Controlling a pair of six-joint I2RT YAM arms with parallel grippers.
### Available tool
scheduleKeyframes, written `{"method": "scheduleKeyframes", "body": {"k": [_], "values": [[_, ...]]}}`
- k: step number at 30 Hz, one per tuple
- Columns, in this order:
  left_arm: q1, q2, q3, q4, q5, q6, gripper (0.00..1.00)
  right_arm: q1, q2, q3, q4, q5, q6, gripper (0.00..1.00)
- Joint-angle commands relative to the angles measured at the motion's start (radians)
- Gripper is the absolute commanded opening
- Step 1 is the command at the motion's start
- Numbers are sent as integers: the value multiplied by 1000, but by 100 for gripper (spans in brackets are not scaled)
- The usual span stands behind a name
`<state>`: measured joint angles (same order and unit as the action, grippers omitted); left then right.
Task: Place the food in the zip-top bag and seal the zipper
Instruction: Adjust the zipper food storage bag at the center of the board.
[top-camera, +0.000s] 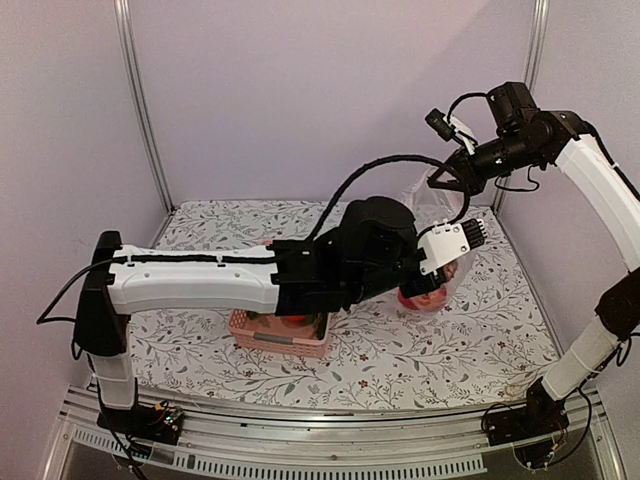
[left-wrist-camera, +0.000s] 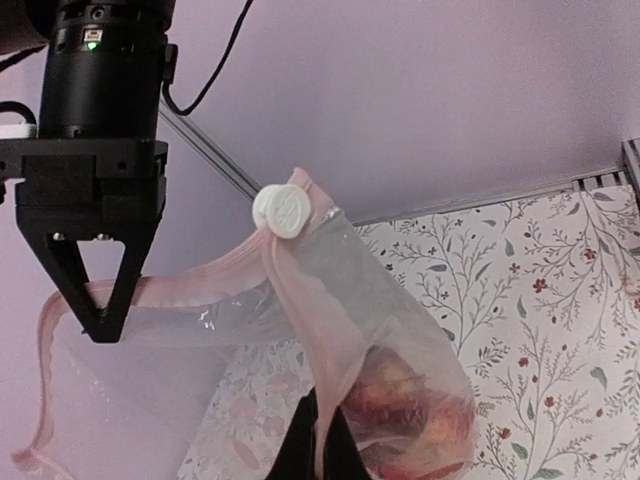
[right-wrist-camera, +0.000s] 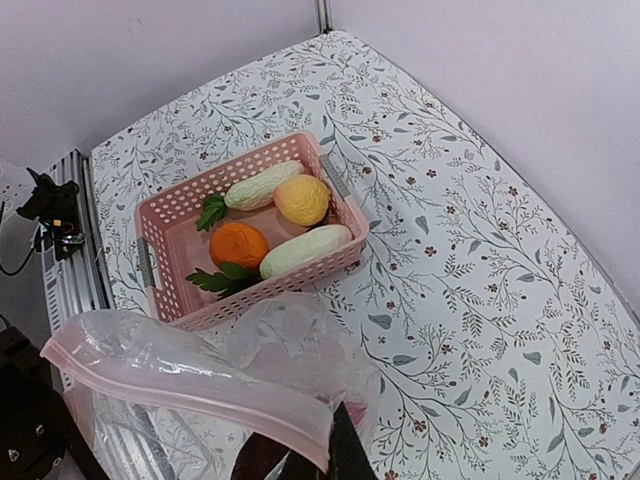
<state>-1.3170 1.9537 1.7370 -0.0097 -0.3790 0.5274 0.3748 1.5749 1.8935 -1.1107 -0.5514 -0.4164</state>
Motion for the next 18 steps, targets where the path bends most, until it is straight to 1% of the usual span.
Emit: {"method": "scheduleKeyframes", "body": {"k": [1, 2, 3, 4, 5, 6, 7, 8, 10, 11, 12, 13, 14, 15, 16, 18], "values": [[29, 132, 192, -9, -44, 61, 0, 0, 30, 31, 48, 97, 20, 0], [13, 137, 233, -62, -48, 67, 0, 0, 5, 18, 54, 95, 25, 0], [-10, 120, 223, -57, -32, 76, 0, 1, -16, 0, 60, 93, 25, 0], [-24, 92, 158, 18, -4, 92, 0, 1, -43, -33, 84, 108, 19, 0], [-26, 76, 84, 158, 12, 99, 0, 2, -65, -76, 124, 157, 15, 0], [-10, 87, 40, 243, 23, 94, 0, 0, -67, -108, 168, 183, 12, 0], [26, 126, 66, 248, 17, 81, 0, -2, -50, -115, 190, 253, 9, 0], [52, 179, 140, 177, 5, 62, 0, -7, -20, -92, 179, 288, 6, 0], [61, 275, 341, -45, -28, 57, 0, -20, 86, 45, 62, 278, -2, 0], [48, 291, 404, -107, -50, 57, 0, -22, 126, 87, 29, 250, -6, 0], [33, 278, 404, -120, -56, 61, 0, -22, 110, 57, 49, 232, -9, 0], [21, 247, 354, -79, -54, 76, 0, -22, 80, 16, 82, 220, -12, 0], [9, 206, 238, 3, -56, 101, 0, -22, 38, -18, 117, 221, -8, 0], [1, 173, 160, 133, -69, 113, 0, -22, 13, -40, 139, 235, -3, 0], [-3, 151, 110, 195, -90, 116, 0, -23, -11, -49, 154, 252, 3, 0], [-5, 143, 99, 196, -117, 93, 0, -24, -18, -57, 161, 288, 8, 0]]}}
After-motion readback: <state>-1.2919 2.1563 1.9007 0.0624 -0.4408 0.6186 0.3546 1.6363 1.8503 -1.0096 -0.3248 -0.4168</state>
